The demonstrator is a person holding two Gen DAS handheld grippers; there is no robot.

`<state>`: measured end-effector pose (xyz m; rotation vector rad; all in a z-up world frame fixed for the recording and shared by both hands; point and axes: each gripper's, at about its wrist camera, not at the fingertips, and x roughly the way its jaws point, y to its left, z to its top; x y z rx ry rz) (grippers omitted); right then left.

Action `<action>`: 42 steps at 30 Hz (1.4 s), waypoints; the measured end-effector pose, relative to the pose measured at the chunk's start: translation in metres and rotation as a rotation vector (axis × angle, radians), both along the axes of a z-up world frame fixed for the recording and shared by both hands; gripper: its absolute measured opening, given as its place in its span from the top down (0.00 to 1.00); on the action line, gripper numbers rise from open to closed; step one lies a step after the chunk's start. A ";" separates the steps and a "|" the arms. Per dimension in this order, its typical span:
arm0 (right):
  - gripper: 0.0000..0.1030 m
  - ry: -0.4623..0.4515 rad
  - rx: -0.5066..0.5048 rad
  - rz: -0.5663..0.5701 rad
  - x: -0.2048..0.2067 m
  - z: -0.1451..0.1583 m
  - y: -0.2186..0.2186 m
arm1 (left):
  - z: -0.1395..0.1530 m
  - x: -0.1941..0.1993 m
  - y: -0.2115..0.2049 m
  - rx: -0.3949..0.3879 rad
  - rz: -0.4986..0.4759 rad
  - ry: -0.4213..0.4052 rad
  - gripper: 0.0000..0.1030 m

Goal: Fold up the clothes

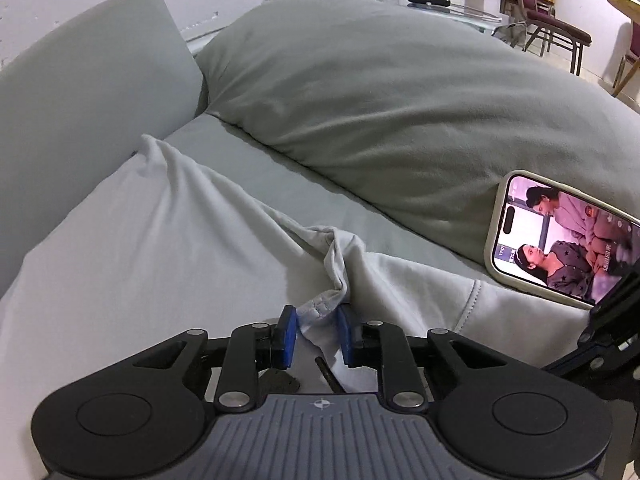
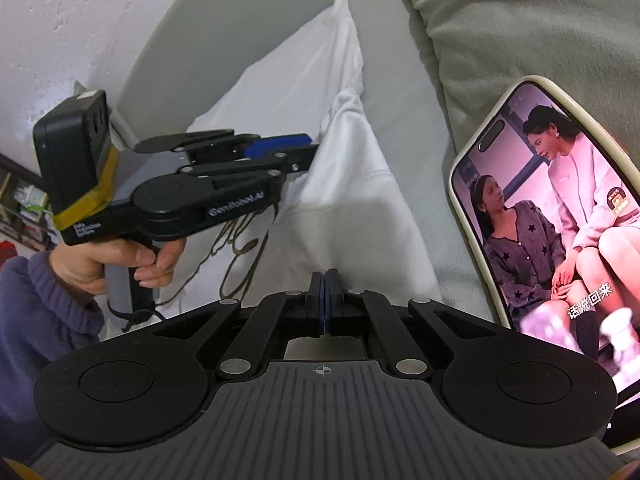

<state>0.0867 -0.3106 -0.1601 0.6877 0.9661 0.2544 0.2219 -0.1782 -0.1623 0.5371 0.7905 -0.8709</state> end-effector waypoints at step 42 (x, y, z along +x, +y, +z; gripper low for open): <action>0.99 0.013 -0.407 -0.114 -0.014 0.022 0.005 | -0.008 0.024 -0.041 -0.151 0.236 0.111 0.95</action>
